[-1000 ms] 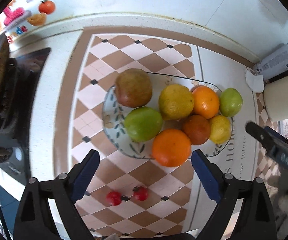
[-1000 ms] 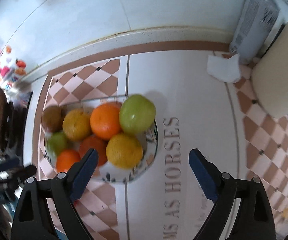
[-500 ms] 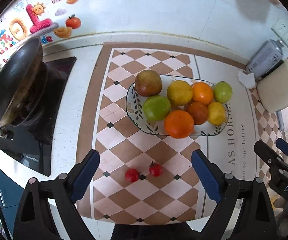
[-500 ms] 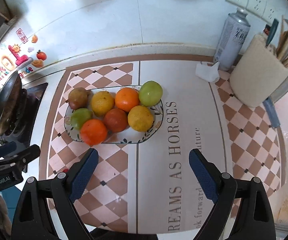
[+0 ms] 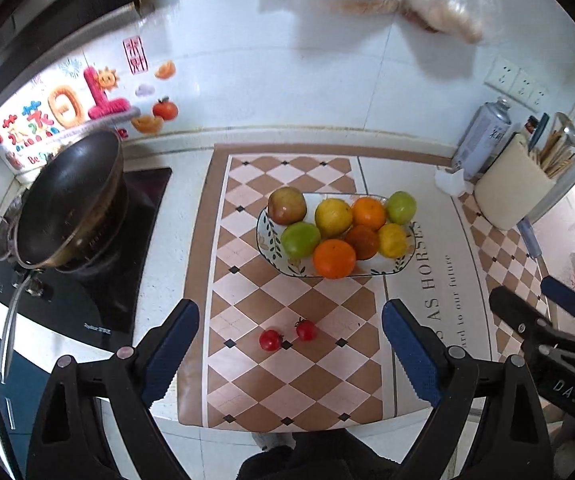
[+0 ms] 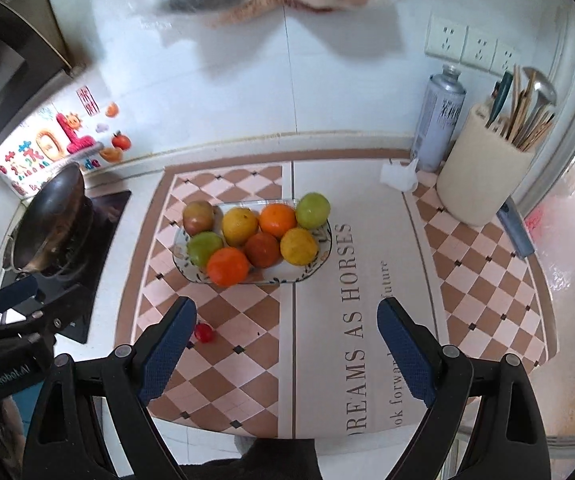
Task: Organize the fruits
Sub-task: 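Move both tools toward the two red cherry tomatoes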
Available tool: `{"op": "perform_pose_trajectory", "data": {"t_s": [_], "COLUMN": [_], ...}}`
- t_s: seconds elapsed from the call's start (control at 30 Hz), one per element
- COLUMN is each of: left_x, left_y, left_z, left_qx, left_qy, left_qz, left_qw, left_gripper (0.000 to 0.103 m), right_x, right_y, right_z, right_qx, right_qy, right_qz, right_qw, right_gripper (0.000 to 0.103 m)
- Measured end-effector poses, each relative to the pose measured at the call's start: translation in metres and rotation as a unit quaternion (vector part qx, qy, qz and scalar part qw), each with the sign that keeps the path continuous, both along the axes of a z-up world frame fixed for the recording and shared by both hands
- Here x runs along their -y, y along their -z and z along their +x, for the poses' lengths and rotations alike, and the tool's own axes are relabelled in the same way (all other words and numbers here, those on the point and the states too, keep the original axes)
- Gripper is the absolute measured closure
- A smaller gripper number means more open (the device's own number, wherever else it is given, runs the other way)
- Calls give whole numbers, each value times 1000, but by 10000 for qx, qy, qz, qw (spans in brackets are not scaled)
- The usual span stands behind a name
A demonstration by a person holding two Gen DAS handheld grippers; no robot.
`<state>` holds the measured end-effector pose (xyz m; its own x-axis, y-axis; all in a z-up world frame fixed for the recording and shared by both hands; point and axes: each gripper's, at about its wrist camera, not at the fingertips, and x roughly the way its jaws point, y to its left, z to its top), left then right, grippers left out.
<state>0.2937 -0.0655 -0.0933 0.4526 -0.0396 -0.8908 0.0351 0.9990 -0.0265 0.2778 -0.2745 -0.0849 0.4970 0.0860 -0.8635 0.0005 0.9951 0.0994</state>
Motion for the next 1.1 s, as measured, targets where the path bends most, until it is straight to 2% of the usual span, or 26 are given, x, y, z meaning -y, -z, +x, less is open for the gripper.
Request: {"op": "perform_pose_trajectory", "data": {"t_s": [0.33, 0.77, 0.93, 1.0, 1.1], "left_x": [-2, 1, -2, -9, -26], "left_y": [-27, -41, -34, -27, -9], "left_z": [-25, -26, -19, -14, -3], "left_qx": [324, 525, 446, 383, 145], "left_qy": [53, 56, -44, -201, -537], "left_qz": [-44, -55, -39, 8, 93], "left_qw": [9995, 9986, 9990, 9991, 9984], "left_gripper": [9, 9, 9, 9, 9], "right_x": [-3, 3, 3, 2, -5], "right_y": [-41, -46, -30, -14, 26], "right_z": [-26, -27, -14, -6, 8], "right_qx": [300, 297, 88, -108, -565], "right_qy": [51, 101, -2, -125, -375], "right_qz": [54, 185, 381, 585, 985], "right_qw": [9995, 9993, 9992, 9981, 9928], "right_gripper": [9, 9, 9, 9, 9]}}
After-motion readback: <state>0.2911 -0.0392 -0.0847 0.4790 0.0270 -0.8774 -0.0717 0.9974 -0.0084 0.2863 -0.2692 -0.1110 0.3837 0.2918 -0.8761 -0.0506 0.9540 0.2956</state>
